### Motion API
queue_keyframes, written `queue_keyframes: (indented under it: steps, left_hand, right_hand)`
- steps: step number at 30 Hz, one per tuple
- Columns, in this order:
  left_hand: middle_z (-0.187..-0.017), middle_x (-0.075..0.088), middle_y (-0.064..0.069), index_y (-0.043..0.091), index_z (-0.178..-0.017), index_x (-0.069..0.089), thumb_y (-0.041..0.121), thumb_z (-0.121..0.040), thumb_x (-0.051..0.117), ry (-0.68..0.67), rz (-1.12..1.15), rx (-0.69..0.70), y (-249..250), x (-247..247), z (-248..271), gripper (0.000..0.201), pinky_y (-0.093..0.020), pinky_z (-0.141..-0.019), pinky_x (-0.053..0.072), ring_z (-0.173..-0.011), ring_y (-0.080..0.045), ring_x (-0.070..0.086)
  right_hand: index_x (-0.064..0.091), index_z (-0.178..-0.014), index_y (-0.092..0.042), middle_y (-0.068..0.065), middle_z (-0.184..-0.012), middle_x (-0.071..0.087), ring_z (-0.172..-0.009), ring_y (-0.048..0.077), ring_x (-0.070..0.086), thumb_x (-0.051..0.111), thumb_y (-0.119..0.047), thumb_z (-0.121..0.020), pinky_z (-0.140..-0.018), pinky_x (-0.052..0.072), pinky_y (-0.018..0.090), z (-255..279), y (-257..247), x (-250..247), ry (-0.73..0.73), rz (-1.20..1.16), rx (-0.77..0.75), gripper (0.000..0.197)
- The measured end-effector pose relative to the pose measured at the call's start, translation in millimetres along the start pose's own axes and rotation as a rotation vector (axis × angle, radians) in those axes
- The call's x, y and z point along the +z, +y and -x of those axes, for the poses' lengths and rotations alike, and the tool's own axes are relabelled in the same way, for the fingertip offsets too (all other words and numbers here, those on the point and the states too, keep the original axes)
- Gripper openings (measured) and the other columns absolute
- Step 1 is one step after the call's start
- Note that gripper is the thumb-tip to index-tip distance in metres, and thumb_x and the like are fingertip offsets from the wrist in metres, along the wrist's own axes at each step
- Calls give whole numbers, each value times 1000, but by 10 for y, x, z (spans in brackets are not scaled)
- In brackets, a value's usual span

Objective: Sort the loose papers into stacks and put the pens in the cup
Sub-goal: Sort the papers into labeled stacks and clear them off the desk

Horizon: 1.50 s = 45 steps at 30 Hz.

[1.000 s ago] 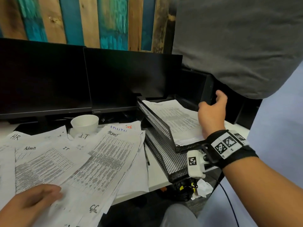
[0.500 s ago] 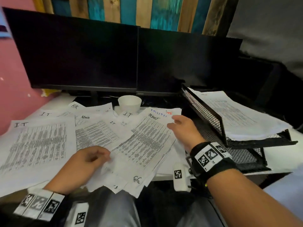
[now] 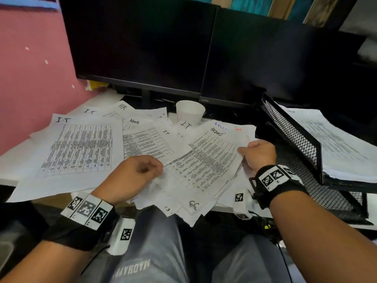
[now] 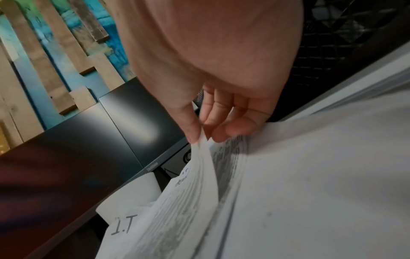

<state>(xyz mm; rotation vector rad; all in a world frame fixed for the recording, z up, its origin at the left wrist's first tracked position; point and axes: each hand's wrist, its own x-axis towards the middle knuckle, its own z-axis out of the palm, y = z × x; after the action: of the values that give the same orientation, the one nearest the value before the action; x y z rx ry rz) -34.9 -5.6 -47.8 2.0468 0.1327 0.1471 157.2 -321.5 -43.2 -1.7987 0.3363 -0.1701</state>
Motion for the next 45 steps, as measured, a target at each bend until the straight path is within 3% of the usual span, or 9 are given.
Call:
queue_keyframes:
  steps: [8,12,16,19,23,27,33,40,45]
  left_hand:
    - [-91,81,9,27,-92,77,22,-95,73,38,25,-19,37,-31,38,7,-38,-99,52,-93,-14,75]
    - [-92,81,6,25,-93,77,21,-95,73,51,31,-30,67,-56,54,7,-40,-102,52,-93,-15,75]
    - [-99,79,2,30,-99,77,17,-94,74,107,131,-15,132,-78,53,14,-41,-102,53,-102,-21,73]
    - [-119,74,5,30,-119,68,14,-93,74,177,213,34,224,-91,39,31,-38,-105,53,-112,-15,69]
    - [-130,69,8,33,-136,59,39,-83,82,209,348,67,333,-155,80,58,-30,-100,50,-116,-5,67]
    - [-132,70,5,32,-141,57,40,-77,85,162,422,78,376,-207,125,71,-33,-106,49,-119,-3,66]
    - [-133,67,9,41,-139,58,54,-59,83,181,390,62,327,-245,133,85,-45,-113,49,-123,-9,65]
    - [-147,54,17,52,-146,43,45,-74,89,204,324,84,307,-252,132,85,-44,-114,47,-132,-3,55]
    - [-137,67,9,31,-146,48,21,-86,77,214,412,229,430,-288,162,66,-40,-103,53,-127,-12,64]
  right_hand:
    - [68,-65,-7,7,-63,64,-58,27,61,75,-17,-93,-61,54,31,467,-395,-151,50,241,-292,30]
    - [80,-117,-15,-9,-87,74,-85,16,72,60,-18,-105,-82,60,30,522,-608,-289,68,98,-453,23]
    - [78,-114,-22,-5,-101,74,-95,10,68,56,-19,-104,-90,58,30,608,-944,-407,144,-109,-645,24]
    - [76,-93,-25,-3,-88,70,-82,11,65,58,-15,-99,-78,57,34,732,-1196,-428,73,-323,-571,22]
    - [76,-97,-16,20,-112,77,-106,38,75,53,-6,-101,-96,59,62,898,-1354,-276,-158,-571,-411,26]
    - [68,-124,-6,18,-119,77,-108,33,77,45,-5,-109,-96,60,58,1089,-1384,-41,-336,-627,-247,28]
    - [67,-126,-10,16,-120,78,-107,32,77,43,-7,-110,-95,60,58,1208,-1620,32,-435,-712,-178,29]
    - [60,-138,-8,16,-123,76,-108,33,77,40,-9,-111,-89,62,53,1338,-1903,23,-600,-832,-167,34]
    - [58,-143,-9,19,-137,69,-124,40,68,39,-6,-110,-100,55,65,1399,-1847,80,-677,-794,-197,38]
